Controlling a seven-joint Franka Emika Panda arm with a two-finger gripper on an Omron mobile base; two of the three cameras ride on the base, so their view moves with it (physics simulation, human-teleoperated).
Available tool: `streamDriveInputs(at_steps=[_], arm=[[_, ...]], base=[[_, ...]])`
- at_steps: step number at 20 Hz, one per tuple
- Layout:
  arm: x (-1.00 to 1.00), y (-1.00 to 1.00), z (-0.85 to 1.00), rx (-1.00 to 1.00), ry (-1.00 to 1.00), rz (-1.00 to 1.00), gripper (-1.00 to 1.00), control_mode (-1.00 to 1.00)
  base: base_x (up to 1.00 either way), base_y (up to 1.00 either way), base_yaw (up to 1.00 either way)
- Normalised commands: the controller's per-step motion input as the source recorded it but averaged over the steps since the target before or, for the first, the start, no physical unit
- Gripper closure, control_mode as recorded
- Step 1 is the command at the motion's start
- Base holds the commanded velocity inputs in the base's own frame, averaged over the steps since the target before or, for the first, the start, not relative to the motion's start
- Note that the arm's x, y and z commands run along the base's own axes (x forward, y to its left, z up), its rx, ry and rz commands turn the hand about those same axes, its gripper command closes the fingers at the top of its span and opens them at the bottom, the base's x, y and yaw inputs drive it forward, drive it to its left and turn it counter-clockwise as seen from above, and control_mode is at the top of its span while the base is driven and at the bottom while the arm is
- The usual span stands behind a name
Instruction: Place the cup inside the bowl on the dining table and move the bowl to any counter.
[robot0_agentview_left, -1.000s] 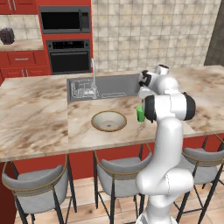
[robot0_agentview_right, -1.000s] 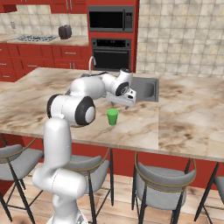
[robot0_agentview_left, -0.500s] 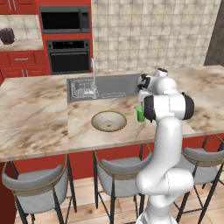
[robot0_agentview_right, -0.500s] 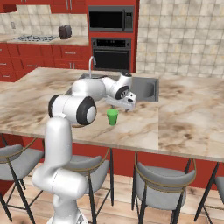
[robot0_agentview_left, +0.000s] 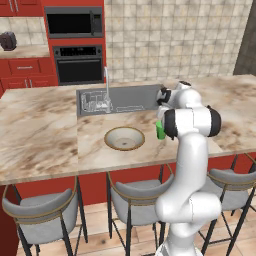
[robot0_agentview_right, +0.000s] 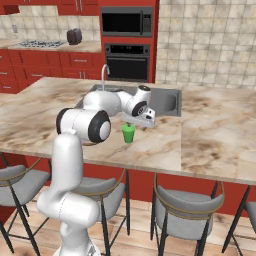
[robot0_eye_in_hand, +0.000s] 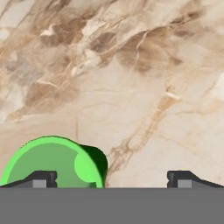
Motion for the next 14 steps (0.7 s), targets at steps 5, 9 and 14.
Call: streamDriveInputs(at_steps=[5,9,14], arm=[[0.0,0.0,-0.14,0.0,0.0,0.0,-1.0,-1.0],[0.0,0.0,-0.13,0.0,0.0,0.0,-1.0,-1.0],[0.0,0.0,-0.13,0.0,0.0,0.0,-1.0,-1.0]], base=[[0.0,0.0,0.0],[0.0,0.0,0.0],[0.0,0.0,0.0]])
